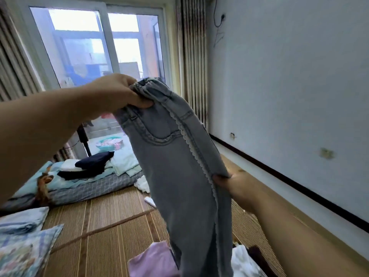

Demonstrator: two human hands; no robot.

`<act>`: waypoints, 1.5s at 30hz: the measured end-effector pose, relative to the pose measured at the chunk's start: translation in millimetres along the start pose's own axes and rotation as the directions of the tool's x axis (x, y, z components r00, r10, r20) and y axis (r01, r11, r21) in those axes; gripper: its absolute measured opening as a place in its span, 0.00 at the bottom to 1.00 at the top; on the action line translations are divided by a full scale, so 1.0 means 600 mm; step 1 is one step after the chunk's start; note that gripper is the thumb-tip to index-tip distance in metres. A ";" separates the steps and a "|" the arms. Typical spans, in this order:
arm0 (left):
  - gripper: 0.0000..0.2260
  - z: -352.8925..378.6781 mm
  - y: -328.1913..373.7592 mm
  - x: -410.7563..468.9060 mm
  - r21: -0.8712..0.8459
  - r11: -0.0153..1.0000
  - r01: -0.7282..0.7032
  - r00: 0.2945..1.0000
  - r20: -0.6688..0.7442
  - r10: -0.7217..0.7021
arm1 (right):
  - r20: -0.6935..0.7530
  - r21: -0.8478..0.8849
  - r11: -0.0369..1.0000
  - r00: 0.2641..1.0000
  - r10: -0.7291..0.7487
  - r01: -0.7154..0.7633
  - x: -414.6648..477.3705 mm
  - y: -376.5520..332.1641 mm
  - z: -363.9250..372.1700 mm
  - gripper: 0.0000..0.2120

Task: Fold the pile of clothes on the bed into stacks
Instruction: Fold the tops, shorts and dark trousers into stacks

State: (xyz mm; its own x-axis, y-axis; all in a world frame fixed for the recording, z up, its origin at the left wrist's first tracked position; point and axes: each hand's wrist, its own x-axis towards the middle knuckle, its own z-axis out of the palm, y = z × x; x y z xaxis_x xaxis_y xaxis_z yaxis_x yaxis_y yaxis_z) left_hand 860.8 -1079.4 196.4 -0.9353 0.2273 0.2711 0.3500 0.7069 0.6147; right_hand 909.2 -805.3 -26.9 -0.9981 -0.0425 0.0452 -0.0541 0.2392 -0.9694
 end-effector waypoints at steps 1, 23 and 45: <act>0.07 0.011 -0.013 -0.001 -0.094 0.995 0.031 1.000 0.007 -0.031 | -0.029 -0.034 0.999 1.000 -0.005 0.004 0.003 0.003 -0.019 0.05; 0.08 0.669 -0.325 -0.141 -0.415 0.664 0.622 0.783 0.344 -0.519 | -0.095 -0.812 0.468 0.870 0.483 -0.349 0.121 0.397 -0.176 0.13; 0.09 0.904 -0.513 -0.201 -0.092 0.690 0.718 0.685 0.272 -0.676 | -0.477 -0.363 0.626 0.715 0.511 -0.690 -0.020 0.835 -0.114 0.31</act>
State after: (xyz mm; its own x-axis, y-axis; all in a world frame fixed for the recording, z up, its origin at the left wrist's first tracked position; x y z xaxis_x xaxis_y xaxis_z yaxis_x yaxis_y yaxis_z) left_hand 837.5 -961.1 -427.5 -0.8912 -0.1402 -0.4314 -0.4253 0.5892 0.6870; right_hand 891.9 -618.6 -496.3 -0.7558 0.5545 -0.3482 0.6436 0.5315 -0.5507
